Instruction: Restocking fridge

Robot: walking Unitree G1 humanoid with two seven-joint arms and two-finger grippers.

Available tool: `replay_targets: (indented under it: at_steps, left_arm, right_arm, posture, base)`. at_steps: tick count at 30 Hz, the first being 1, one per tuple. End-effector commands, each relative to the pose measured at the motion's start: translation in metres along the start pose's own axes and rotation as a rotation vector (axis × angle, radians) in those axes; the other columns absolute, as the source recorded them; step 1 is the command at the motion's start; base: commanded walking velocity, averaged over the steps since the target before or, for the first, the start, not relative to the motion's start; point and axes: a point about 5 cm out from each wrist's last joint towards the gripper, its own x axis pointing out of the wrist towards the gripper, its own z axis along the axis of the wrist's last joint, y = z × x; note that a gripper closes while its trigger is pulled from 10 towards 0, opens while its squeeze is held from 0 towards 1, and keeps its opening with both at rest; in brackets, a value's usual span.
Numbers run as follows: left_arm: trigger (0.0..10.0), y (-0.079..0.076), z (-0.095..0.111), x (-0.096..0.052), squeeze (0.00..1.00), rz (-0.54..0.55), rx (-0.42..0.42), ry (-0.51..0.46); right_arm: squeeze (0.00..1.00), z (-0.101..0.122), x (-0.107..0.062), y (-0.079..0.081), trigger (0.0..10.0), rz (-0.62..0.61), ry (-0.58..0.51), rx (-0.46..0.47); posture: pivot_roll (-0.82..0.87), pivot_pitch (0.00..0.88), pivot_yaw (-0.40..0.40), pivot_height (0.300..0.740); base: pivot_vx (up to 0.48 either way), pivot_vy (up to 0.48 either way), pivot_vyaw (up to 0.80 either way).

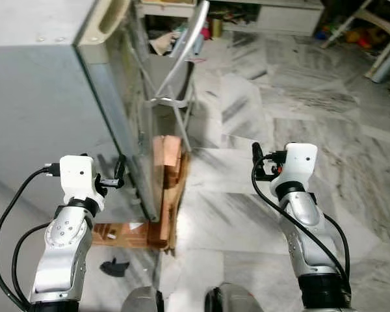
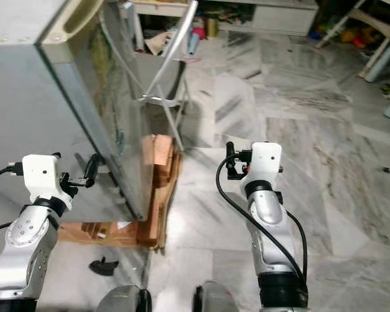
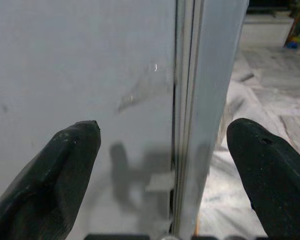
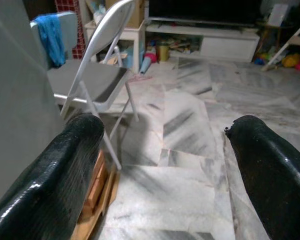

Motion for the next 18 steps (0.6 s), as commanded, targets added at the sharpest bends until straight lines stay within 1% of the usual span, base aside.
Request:
replay_targets:
  at_steps: [1,2,3,5,6,8,10,13,18]
  left_arm:
    - [10.0,0.001,0.000,0.001,0.00,-0.004,0.013,0.000]
    - [10.0,0.001,0.000,0.001,0.00,-0.004,0.013,0.000]
    - [10.0,0.002,0.002,0.006,0.00,-0.006,0.016,-0.005]
    - [10.0,0.002,0.002,0.010,0.00,-0.020,0.004,-0.003]
    - [10.0,0.002,0.003,0.013,0.00,-0.038,-0.007,-0.009]
    - [10.0,0.000,0.005,0.015,0.00,-0.070,-0.034,-0.017]
    - [10.0,-0.003,0.006,0.017,0.00,-0.103,-0.030,-0.013]
    - [10.0,-0.013,0.006,0.018,0.00,-0.164,-0.032,-0.005]
    - [10.0,-0.019,0.006,0.018,0.00,-0.203,-0.038,-0.008]
  right_arm:
    - [0.00,-0.001,-0.002,-0.005,10.0,-0.015,0.006,-0.007]
    - [0.00,-0.001,-0.002,-0.005,10.0,-0.015,0.006,-0.007]
    - [0.00,-0.002,-0.003,-0.005,10.0,-0.013,0.010,-0.008]
    - [0.00,-0.002,-0.003,-0.004,10.0,-0.012,0.012,-0.009]
    - [0.00,-0.001,-0.003,-0.004,10.0,-0.009,0.012,-0.013]
    - [0.00,-0.001,-0.003,-0.005,10.0,-0.009,0.013,-0.013]
    - [0.00,-0.001,-0.004,-0.007,10.0,-0.012,0.017,-0.014]
    - [0.00,-0.006,-0.005,-0.011,10.0,-0.031,0.054,0.000]
    - [0.00,-0.006,-0.007,-0.010,10.0,-0.028,0.049,-0.009]
  posture:
    - [0.02,0.119,-0.042,0.740]
    - [0.02,0.119,-0.042,0.740]
    - [0.02,0.121,-0.044,0.740]
    - [0.02,0.121,-0.044,0.740]
    - [0.01,0.125,-0.046,0.740]
    - [0.00,0.129,-0.047,0.740]
    - [0.00,0.132,-0.046,0.740]
    - [0.00,0.134,-0.046,0.740]
    - [-0.01,0.138,-0.045,0.740]
  base:
    - [0.000,0.000,0.00]
    - [0.000,0.000,0.00]
    - [0.000,0.000,0.00]
    - [0.000,0.000,0.00]
    - [0.000,0.000,0.00]
    - [0.000,0.000,0.00]
    - [0.000,0.000,0.00]
    - [0.000,0.000,-0.79]
    - [0.000,0.000,-0.79]
